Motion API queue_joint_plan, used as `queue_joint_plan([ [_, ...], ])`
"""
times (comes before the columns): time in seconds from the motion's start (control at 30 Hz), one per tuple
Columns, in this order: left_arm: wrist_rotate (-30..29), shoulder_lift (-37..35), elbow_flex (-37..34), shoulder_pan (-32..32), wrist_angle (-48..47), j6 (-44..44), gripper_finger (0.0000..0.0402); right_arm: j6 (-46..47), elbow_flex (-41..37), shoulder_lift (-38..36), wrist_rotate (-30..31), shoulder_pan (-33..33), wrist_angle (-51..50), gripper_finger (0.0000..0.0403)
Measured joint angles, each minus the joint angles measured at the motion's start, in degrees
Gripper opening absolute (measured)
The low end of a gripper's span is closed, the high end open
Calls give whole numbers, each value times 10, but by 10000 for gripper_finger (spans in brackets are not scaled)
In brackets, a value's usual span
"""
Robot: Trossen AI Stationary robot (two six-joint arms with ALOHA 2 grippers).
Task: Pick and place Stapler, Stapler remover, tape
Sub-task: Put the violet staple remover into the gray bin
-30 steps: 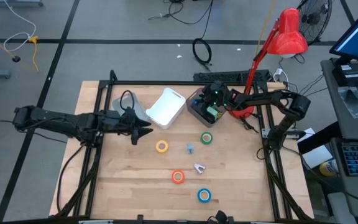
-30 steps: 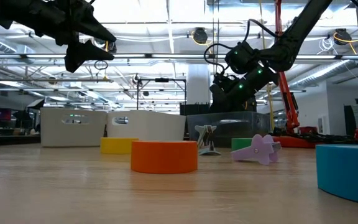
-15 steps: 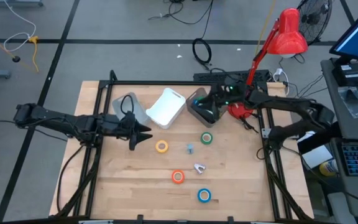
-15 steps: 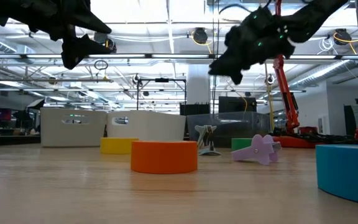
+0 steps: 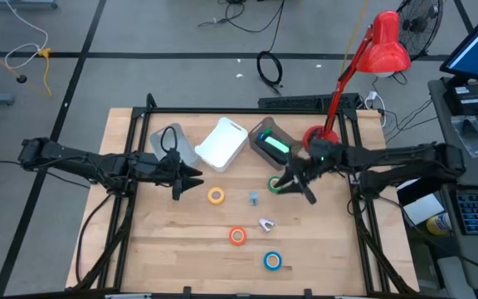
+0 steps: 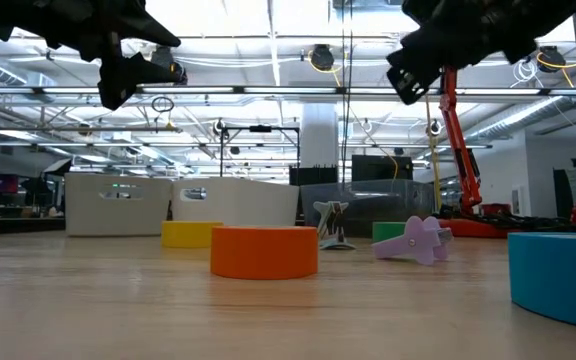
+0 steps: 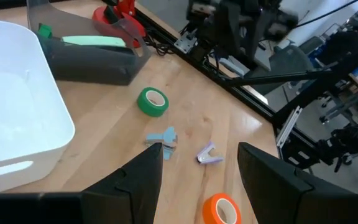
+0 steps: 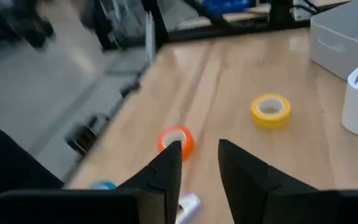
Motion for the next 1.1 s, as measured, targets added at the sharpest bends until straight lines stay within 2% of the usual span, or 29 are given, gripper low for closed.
queue_joint_plan([
  [0.17, 0, 0, 0, 0, 1, 0, 212, -66, -1, 11, 128, 79, -35, 97],
  [0.27, 0, 0, 0, 0, 1, 0, 212, -22, -1, 28, 163, 96, -35, 98],
  [0.43, 0, 0, 0, 0, -3, 2, 212, 122, -1, 51, 162, 98, -35, 98],
  [0.6, 0, 0, 0, 0, -21, 2, 212, 190, -1, 65, 149, 101, -32, 98],
  [0.87, -1, 0, 0, 0, -78, 3, 212, 169, -1, 106, 102, 128, -70, 98],
  [1.1, -1, 0, 0, 1, -108, 3, 212, 141, -1, 174, 102, 151, -41, 100],
])
